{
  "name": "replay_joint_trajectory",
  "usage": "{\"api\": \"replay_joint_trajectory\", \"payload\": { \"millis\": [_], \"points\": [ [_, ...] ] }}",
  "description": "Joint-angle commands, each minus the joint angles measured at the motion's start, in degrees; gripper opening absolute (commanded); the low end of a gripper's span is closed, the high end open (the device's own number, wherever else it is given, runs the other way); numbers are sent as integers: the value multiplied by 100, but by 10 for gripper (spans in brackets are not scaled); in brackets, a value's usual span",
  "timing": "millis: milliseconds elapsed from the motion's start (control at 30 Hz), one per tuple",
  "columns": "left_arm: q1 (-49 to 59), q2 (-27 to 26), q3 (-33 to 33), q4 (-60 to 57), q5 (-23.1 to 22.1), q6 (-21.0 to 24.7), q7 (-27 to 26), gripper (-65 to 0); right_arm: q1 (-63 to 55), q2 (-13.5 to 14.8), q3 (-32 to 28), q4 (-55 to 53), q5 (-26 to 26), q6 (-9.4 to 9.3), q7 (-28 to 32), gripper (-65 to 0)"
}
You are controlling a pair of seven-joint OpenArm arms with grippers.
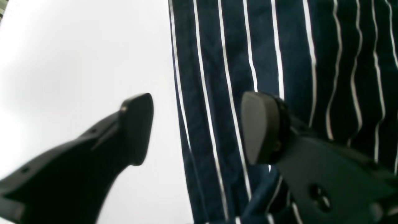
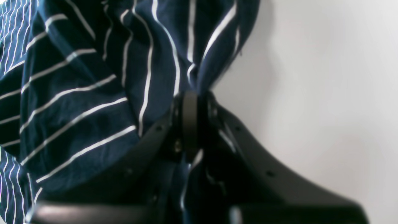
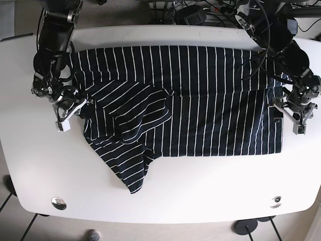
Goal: Fold the T-shirt properly
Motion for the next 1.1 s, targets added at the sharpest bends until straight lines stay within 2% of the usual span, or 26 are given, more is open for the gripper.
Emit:
{"api": "replay_joint_trajectory", "payload": {
  "millis": [33, 100, 167, 333, 433, 500, 567, 700, 767, 833, 867, 1000, 1100],
  "points": [
    [-293, -109, -3, -277, -65, 219, -133, -110, 110, 122, 27, 103, 14, 34, 32, -629],
    [-381, -188, -3, -567, -100, 333, -150, -88, 110, 122, 35, 103, 14, 34, 32, -629],
    [-636, -294, -3, -1138, -109, 359, -168, -89, 110, 122, 35, 103, 14, 34, 32, -629],
    [-979, -645, -3, -2404, -109, 333, -669, -89, 101, 87, 35, 103, 14, 34, 32, -629],
    [-1190, -759, -3, -3020, -109, 315, -643, -89, 101, 87, 35, 103, 14, 34, 32, -629],
    [-1321, -795, -3, -3530, -118, 61, -634, -93, 110, 87, 35, 103, 49, 34, 32, -629],
    [-1339, -786, -3, -3802, -118, -49, -572, -150, 127, 78, 35, 103, 67, 34, 32, -629],
    [-1313, -751, -11, -3908, -118, -49, -229, -390, 136, 78, 35, 111, 67, 34, 32, -629],
    [-1277, -751, -20, -3916, -118, -49, -282, -488, 136, 78, 44, 111, 76, 34, 32, -629],
    [-1084, -751, -11, -3872, -109, -49, -458, -617, 136, 78, 44, 111, 76, 34, 32, -629],
    [-1040, -751, -11, -3820, -92, -49, -581, -650, 119, 78, 44, 111, 76, 34, 32, -629],
    [-935, -742, -11, -3380, -109, -49, -722, -650, 92, 78, 44, 111, 76, 34, 32, -629],
    [-917, -522, -11, -2246, -92, -49, -344, -650, -22, 78, 44, 437, 76, 34, 32, -629]
  ]
}}
